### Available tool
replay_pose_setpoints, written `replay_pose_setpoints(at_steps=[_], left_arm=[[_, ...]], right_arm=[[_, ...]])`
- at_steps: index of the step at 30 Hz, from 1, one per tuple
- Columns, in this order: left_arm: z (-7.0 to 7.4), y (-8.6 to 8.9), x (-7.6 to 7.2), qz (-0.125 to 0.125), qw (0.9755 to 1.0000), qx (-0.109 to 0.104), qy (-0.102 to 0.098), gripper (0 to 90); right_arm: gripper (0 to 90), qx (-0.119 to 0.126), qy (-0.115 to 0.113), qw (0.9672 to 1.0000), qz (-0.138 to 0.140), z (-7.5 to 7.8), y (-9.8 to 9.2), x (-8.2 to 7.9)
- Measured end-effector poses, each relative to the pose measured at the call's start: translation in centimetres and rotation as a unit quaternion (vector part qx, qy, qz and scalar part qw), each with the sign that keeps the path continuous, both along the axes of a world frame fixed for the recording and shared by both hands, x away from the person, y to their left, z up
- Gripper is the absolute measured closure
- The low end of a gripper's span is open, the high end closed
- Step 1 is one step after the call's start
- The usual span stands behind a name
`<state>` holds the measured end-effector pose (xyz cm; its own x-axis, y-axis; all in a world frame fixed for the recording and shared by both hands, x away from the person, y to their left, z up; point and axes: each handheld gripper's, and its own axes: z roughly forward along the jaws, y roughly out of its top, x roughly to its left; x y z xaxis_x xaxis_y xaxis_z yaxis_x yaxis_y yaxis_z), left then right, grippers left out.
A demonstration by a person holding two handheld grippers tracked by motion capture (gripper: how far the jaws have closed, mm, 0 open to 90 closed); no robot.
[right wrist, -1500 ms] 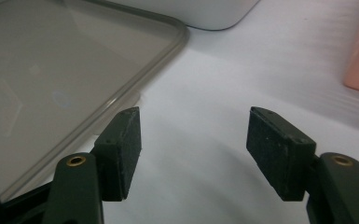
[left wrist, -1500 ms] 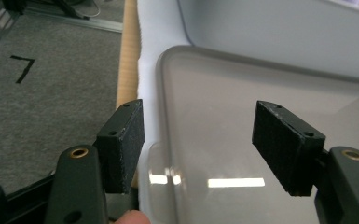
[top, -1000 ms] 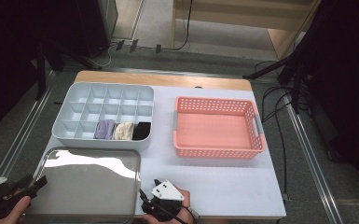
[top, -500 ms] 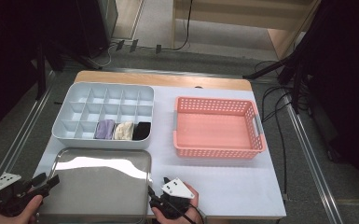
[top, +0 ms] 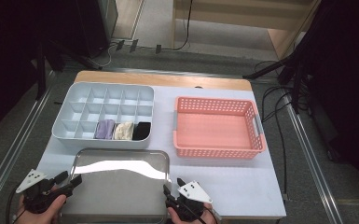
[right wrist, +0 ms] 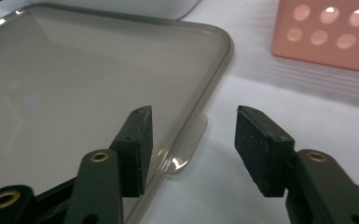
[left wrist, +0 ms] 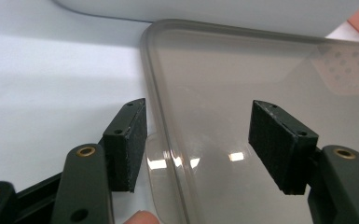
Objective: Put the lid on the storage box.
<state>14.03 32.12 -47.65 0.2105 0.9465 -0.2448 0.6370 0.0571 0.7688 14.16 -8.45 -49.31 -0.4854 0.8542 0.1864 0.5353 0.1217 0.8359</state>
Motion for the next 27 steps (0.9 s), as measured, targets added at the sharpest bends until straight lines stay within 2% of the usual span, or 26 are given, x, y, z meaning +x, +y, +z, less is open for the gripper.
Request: replay_pose_setpoints(at_steps=[6,9,13,16,27], left_arm=[[0.1,0.2,-0.4,0.0,1.0,0.002,0.004,38.4],[0.3,0.4,-0.9,0.008,0.9999,0.011,0.008,36.2],[0.5,0.8,-1.6,0.017,0.9997,0.01,0.017,36.3],[0.5,0.8,-1.8,0.017,0.9996,0.0,0.022,36.6],[0.6,0.0,-2.2,0.007,0.9996,0.002,0.029,40.8]], right_arm=[[52.7,0.003,0.018,0.9998,-0.012,-0.3,-0.3,0.1],[55.8,0.01,0.031,0.9994,-0.009,-0.3,-0.2,0.0],[62.2,0.016,0.039,0.9991,-0.005,-0.2,0.0,-0.1],[61.6,0.019,0.04,0.9989,-0.013,-0.3,0.2,-0.1],[56.6,0.025,0.042,0.9985,-0.023,-0.4,0.5,-0.3]])
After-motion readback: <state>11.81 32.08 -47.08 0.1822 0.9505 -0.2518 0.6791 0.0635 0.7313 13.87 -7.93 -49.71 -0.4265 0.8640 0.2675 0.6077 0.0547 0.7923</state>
